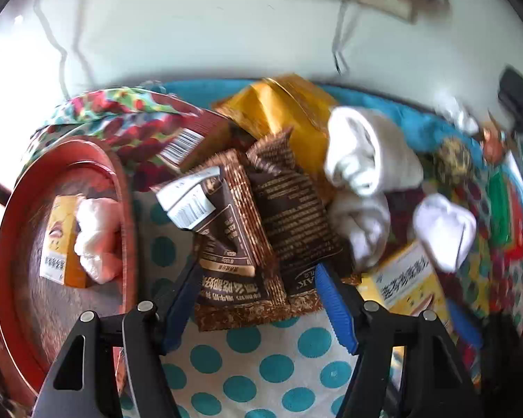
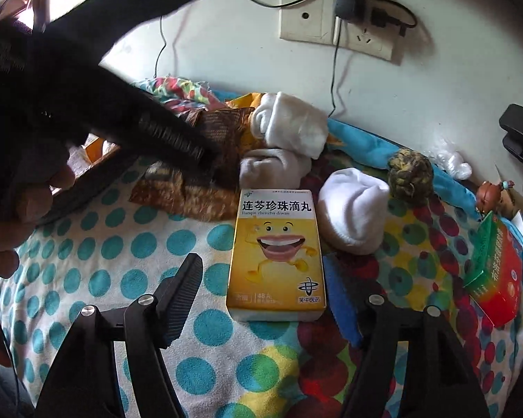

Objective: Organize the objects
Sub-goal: 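Grasp the brown snack bag with the left gripper and lift it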

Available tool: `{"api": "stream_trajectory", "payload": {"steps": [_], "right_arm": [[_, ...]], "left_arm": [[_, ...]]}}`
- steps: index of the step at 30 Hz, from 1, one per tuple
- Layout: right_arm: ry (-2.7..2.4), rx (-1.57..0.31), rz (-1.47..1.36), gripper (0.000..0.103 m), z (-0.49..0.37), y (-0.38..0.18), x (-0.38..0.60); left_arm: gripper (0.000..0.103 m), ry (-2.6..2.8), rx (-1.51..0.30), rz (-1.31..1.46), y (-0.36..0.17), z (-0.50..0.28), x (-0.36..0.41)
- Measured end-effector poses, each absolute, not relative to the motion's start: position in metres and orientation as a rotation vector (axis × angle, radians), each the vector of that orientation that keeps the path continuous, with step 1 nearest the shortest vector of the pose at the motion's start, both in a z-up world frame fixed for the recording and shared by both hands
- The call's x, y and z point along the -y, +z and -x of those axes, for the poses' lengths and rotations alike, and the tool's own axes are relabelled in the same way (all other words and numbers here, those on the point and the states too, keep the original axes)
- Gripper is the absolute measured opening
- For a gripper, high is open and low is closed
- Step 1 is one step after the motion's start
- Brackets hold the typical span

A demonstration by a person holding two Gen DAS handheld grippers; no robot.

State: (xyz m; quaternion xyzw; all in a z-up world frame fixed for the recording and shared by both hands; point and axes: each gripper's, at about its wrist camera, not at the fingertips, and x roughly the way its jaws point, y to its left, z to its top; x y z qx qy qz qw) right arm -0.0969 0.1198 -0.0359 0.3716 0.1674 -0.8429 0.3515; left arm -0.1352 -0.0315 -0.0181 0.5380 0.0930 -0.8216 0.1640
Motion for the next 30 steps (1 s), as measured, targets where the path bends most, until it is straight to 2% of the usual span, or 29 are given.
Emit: {"api": "stream_trajectory", "payload": {"steps": [2,3,6,9,17,22,25,27,30], "right_arm": [[-2.166,-0.434,-0.981,0.06,0.099,-0.038,-0.119],[-2.174,-0.434,-0.986,0.054,0.099,-0.039,-0.119],[-2.188,-0.388,-0.958,0.051,0.097,-0.034,-0.127],[-2.205,-0.346,-0.946,0.05,0.098,-0.032,-0.133],[-2.165,-0.354,-1.002,0.05,0.103,-0.039,-0.128],[-2.152,-0.346,-0.997,0.05,0.101,-0.039,-0.128],[-2.151,-0.345,-0.997,0.051,0.101,-0.039,-0.128],[-2.148,-0.341,-0.999,0.051,0.101,-0.039,-0.128],[-2.139,-0.321,-1.003,0.051,0.102,-0.04,-0.129]], "left_arm": [[0.07,-2.349,-0.264,-1.507,-0.015,0.133,0.034],[0.07,-2.341,-0.268,-1.52,-0.016,0.133,0.037],[0.07,-2.322,-0.383,-1.577,-0.022,0.131,0.051],[0.07,-2.307,-0.493,-1.602,-0.025,0.127,0.066],[0.07,-2.342,-0.62,-1.583,-0.011,0.137,0.073],[0.07,-2.281,-0.599,-1.624,-0.013,0.157,0.076],[0.071,-2.261,-0.646,-1.617,-0.015,0.161,0.078],[0.072,-2.251,-0.675,-1.6,-0.016,0.165,0.074],[0.08,-2.215,-0.629,-1.588,-0.02,0.174,0.067]]}}
